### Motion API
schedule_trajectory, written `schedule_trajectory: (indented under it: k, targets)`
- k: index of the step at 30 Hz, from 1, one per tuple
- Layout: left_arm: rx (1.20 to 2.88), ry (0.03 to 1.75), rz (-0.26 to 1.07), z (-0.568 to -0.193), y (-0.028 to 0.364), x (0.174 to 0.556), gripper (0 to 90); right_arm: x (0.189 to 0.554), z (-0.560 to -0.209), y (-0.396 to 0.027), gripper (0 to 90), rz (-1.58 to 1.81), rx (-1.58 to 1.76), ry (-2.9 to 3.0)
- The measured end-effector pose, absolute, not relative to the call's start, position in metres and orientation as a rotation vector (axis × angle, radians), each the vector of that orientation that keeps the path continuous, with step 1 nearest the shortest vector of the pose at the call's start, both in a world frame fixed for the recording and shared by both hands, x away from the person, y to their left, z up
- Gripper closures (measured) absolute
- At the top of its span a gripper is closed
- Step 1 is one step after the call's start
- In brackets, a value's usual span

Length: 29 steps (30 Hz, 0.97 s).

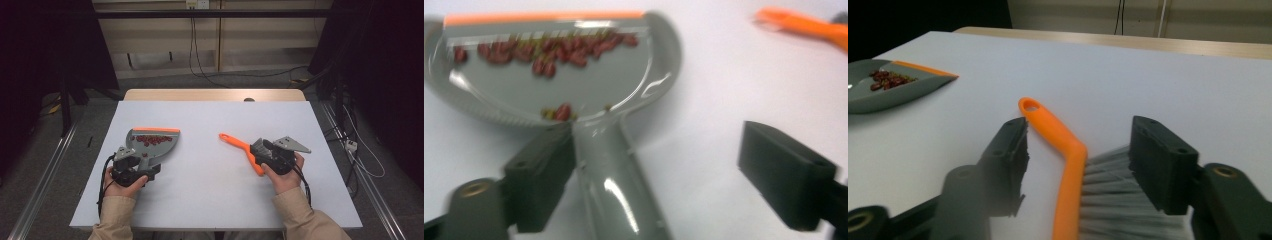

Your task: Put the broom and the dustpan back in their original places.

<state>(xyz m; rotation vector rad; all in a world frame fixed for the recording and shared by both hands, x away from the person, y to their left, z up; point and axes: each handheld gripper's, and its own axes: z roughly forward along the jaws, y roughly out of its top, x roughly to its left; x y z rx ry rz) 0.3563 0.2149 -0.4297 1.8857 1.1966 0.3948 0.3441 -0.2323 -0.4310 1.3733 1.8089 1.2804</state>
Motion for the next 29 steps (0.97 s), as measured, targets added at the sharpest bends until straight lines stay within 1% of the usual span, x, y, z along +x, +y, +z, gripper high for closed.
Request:
schedule_trajectory:
  k: [3,5,9,12,21,29]
  targets:
    - [1.848,1.153,0.413,-0.427,0.218,0.354,12.3,0.34,-0.433,-0.238,31.3,1.293,1.361,1.829]
    - [1.828,1.125,0.401,-0.426,0.219,0.354,9.9,0.337,-0.435,-0.243,28.3,1.295,1.354,1.84]
    - [1.819,1.061,0.408,-0.426,0.22,0.353,9.6,0.329,-0.437,-0.254,24.0,1.31,1.329,1.852]
    - [1.8,1.03,0.394,-0.425,0.221,0.352,9.3,0.321,-0.439,-0.261,22.1,1.312,1.298,1.86]
    - [1.807,1.003,0.389,-0.429,0.223,0.347,8.0,0.3,-0.446,-0.271,21.2,1.311,1.255,1.89]
    - [1.798,0.996,0.379,-0.43,0.223,0.347,7.5,0.297,-0.447,-0.267,20.4,1.32,1.223,1.897]
